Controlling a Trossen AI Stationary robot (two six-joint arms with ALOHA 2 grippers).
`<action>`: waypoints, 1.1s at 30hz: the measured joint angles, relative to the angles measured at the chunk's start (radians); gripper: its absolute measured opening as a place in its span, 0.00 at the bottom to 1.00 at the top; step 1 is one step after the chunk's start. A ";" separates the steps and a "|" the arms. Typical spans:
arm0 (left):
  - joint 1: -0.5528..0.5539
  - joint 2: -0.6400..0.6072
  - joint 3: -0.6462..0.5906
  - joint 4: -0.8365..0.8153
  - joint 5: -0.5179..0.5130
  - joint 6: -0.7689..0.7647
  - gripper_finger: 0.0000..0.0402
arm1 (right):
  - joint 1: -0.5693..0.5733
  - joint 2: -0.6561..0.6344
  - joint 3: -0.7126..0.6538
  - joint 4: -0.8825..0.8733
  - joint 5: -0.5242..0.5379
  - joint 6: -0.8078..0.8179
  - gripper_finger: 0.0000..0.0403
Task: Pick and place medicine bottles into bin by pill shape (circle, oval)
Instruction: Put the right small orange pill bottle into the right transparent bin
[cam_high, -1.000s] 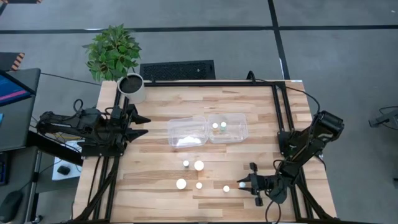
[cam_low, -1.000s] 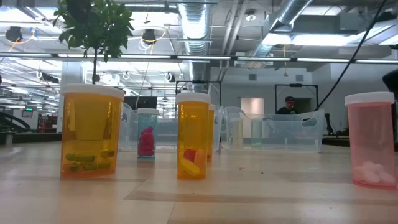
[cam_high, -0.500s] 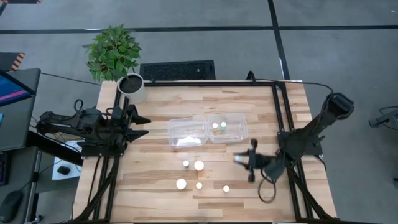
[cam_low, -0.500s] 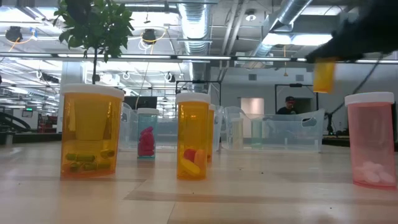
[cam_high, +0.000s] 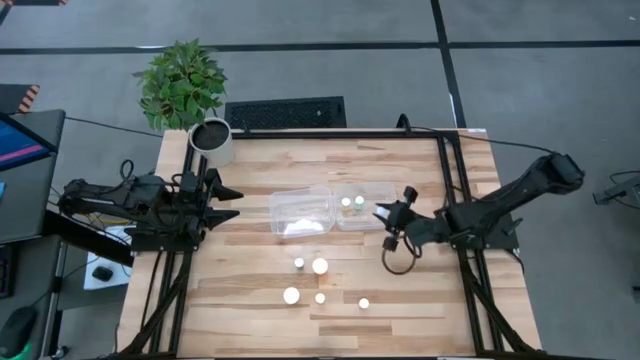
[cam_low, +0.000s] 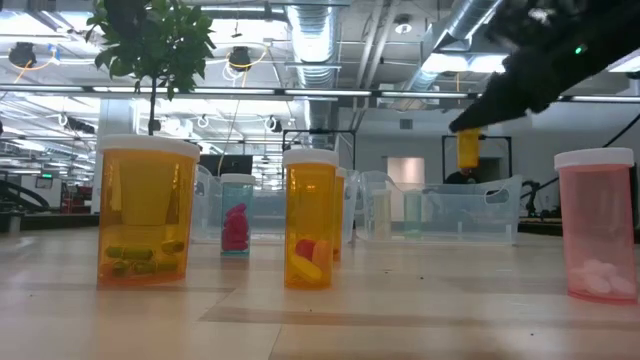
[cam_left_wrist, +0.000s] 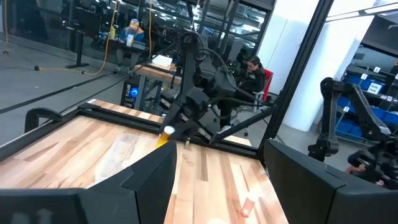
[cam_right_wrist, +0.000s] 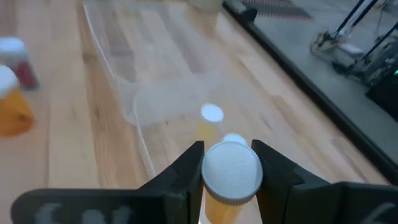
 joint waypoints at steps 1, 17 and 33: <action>0.000 0.000 0.000 0.000 0.000 0.000 0.59 | -0.017 0.011 0.000 0.000 -0.019 -0.008 0.31; 0.000 0.000 0.000 -0.001 0.000 0.000 0.59 | -0.231 0.085 -0.212 0.427 -0.169 -0.081 0.31; 0.000 0.000 0.000 -0.018 0.000 0.000 0.59 | -0.357 0.085 -0.236 0.480 -0.289 -0.100 0.31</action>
